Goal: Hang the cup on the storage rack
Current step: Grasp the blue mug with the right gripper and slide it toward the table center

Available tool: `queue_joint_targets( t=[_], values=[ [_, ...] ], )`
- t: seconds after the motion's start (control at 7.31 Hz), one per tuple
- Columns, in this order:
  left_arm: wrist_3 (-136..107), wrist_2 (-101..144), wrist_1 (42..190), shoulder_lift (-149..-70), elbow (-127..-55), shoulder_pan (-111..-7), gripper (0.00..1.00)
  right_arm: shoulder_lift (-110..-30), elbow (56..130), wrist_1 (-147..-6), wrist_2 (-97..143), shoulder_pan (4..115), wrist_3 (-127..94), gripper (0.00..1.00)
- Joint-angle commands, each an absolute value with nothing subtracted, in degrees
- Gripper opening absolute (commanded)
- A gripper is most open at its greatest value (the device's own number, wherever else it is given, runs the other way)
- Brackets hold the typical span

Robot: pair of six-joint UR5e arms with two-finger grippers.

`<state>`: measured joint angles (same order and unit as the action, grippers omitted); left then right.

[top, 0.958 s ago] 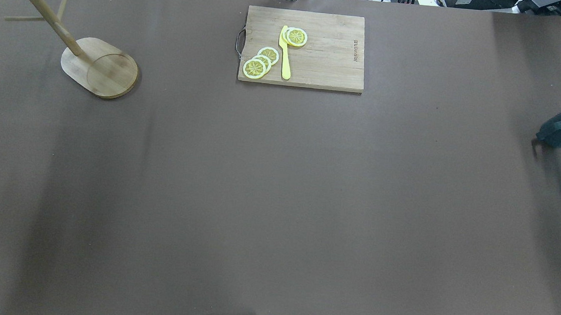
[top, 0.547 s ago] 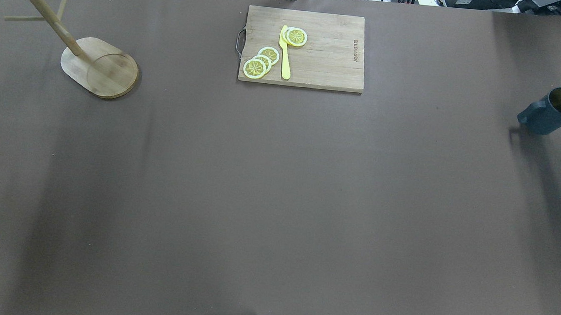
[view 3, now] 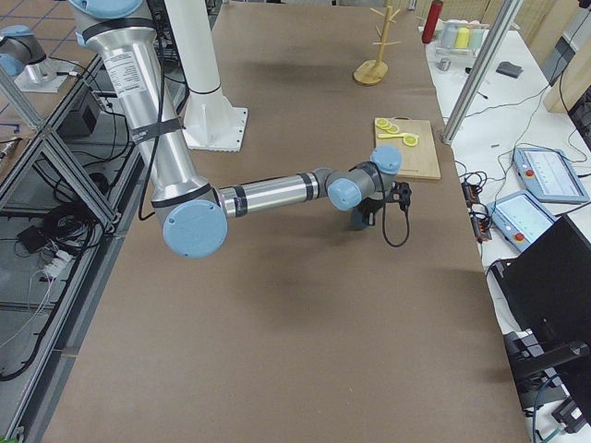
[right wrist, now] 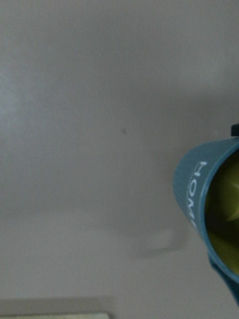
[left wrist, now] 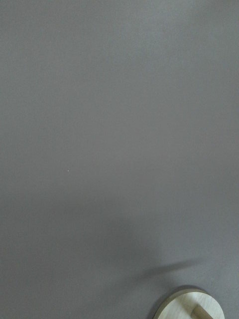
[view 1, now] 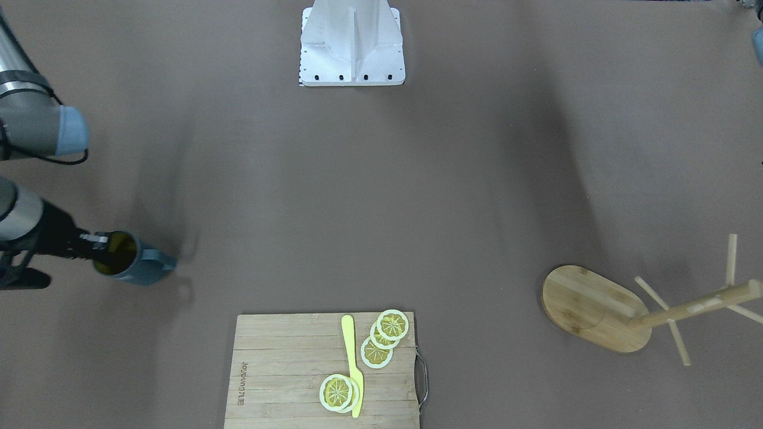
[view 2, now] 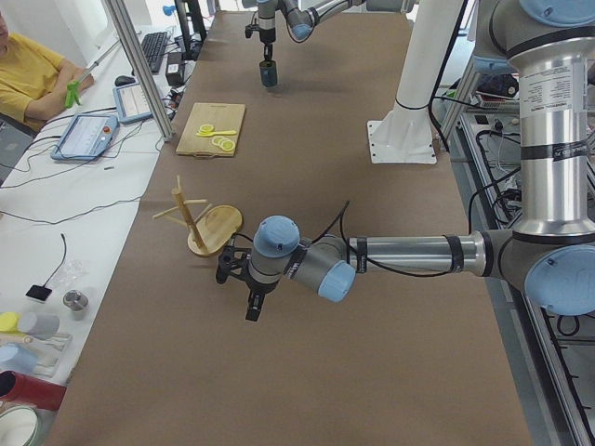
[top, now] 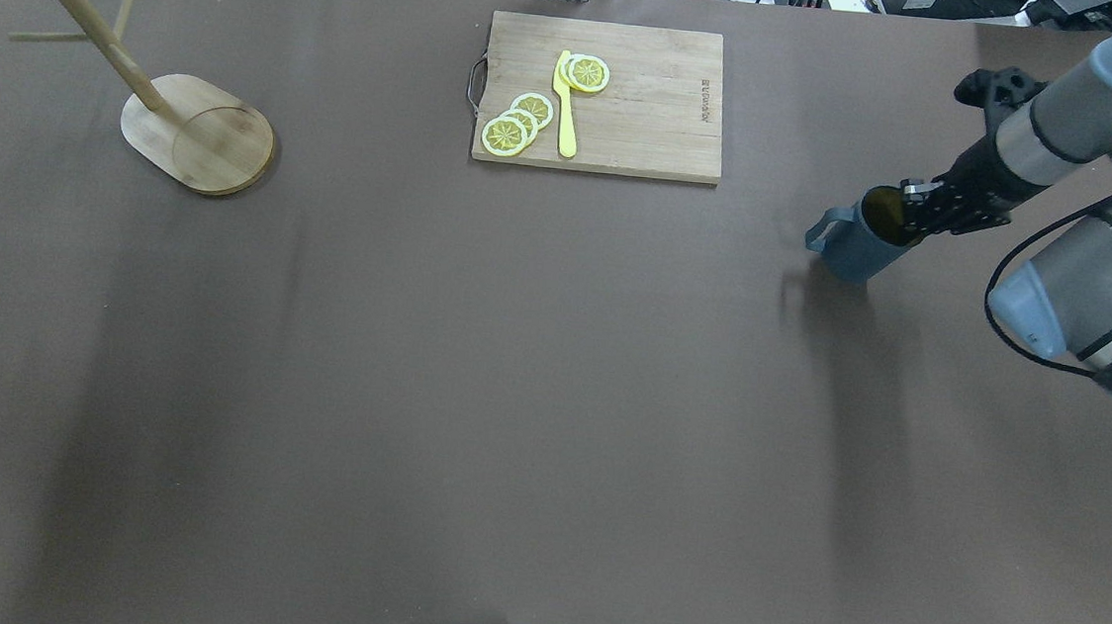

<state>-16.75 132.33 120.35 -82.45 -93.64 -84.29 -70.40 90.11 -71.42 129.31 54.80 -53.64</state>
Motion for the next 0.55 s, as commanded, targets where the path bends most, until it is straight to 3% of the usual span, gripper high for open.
queue_joint_targets(
  t=[0.0,0.41],
  values=[
    [-16.8,133.7,121.6,-82.5,-93.6,-84.3,0.98,-66.0,98.6,-75.1,122.6,42.9,-68.7,0.0],
    [-16.7,133.8,122.3,-82.5,-93.8,-84.3,0.98,-55.2,98.8,-83.7,115.1,33.3,-75.1,0.0]
  ],
)
